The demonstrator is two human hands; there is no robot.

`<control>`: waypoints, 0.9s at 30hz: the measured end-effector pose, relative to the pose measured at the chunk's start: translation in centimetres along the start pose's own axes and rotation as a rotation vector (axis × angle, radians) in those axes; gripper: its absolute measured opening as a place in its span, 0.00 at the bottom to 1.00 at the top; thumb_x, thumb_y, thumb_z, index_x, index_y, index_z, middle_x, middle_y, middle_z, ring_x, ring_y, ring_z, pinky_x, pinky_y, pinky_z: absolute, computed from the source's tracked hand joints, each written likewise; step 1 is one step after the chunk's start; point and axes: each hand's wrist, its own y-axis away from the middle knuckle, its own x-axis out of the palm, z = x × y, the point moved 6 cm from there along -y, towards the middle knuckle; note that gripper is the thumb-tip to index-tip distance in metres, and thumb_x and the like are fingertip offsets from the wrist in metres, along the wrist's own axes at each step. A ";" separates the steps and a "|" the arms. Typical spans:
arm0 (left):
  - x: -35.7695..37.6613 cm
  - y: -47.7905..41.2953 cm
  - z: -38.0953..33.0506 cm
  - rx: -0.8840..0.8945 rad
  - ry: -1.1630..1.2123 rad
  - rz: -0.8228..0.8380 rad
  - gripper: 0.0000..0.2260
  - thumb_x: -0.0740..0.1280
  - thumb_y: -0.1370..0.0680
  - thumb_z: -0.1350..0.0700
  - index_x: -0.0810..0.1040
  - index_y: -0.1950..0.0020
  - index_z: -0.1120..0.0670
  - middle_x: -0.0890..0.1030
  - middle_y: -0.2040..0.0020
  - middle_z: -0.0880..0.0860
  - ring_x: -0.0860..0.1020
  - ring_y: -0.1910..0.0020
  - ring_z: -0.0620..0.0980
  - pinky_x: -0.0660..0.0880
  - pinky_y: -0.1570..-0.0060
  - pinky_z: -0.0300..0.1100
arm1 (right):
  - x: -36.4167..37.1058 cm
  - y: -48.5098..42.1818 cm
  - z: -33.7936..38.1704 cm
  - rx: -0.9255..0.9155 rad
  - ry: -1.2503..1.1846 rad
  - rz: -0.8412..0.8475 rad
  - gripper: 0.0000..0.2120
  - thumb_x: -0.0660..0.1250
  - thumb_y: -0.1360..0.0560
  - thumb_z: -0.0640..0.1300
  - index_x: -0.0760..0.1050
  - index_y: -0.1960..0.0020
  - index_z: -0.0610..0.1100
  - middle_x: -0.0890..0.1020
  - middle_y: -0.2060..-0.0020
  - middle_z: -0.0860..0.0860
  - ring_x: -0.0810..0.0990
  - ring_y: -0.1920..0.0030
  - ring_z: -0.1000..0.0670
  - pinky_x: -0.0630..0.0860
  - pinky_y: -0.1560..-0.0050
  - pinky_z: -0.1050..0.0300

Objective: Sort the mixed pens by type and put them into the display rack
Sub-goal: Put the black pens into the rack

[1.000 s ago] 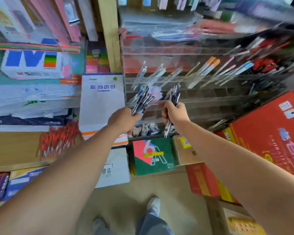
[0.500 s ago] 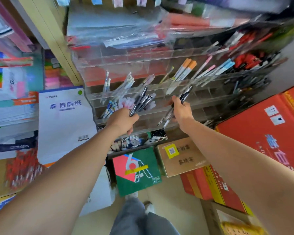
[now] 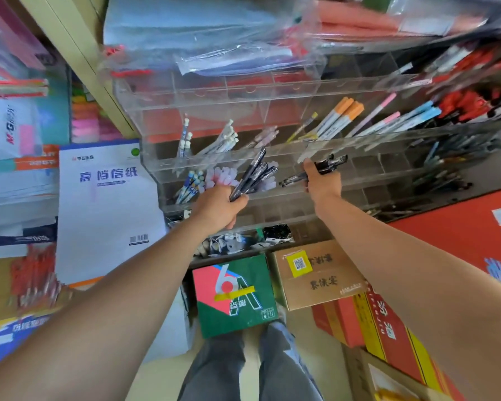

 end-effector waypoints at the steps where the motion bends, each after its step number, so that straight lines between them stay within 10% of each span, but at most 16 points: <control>1: 0.1 0.0 0.0 -0.003 0.002 -0.008 0.20 0.60 0.19 0.47 0.72 0.68 0.55 0.76 0.77 0.51 0.74 0.77 0.47 0.78 0.56 0.45 | 0.3 -0.4 -0.1 0.003 0.019 0.019 0.16 0.69 0.25 0.54 0.71 0.64 0.44 0.81 0.63 0.45 0.77 0.65 0.47 0.78 0.54 0.49; 10: 1.3 -0.1 -1.2 -0.044 0.032 -0.070 0.18 0.60 0.19 0.48 0.72 0.68 0.53 0.77 0.76 0.52 0.76 0.75 0.49 0.76 0.61 0.43 | 1.3 -2.0 -0.5 -0.019 0.058 0.265 0.07 0.69 0.24 0.43 0.75 0.60 0.44 0.80 0.65 0.47 0.76 0.68 0.52 0.80 0.54 0.54; 16: 1.9 -0.2 -2.6 -0.096 0.034 -0.077 0.16 0.62 0.20 0.46 0.71 0.65 0.52 0.78 0.74 0.52 0.76 0.76 0.47 0.73 0.67 0.39 | 0.5 -3.1 0.0 -0.062 0.086 0.384 0.16 0.68 0.24 0.37 0.71 0.38 0.40 0.79 0.47 0.43 0.82 0.59 0.49 0.81 0.50 0.55; 21: 2.5 -0.8 -4.3 -0.113 0.020 -0.074 0.18 0.64 0.21 0.45 0.67 0.69 0.49 0.71 0.74 0.50 0.72 0.73 0.51 0.68 0.67 0.42 | -2.0 -3.2 1.6 -0.256 0.164 0.276 0.15 0.68 0.24 0.47 0.70 0.40 0.44 0.77 0.51 0.48 0.76 0.55 0.50 0.75 0.53 0.53; 27: 5.1 -1.9 -7.8 -0.057 -0.035 0.082 0.15 0.64 0.22 0.45 0.70 0.64 0.51 0.70 0.69 0.50 0.70 0.69 0.49 0.64 0.67 0.43 | -0.9 0.2 1.8 -0.121 -0.041 0.824 0.16 0.69 0.26 0.54 0.72 0.47 0.44 0.77 0.63 0.49 0.71 0.72 0.54 0.68 0.73 0.63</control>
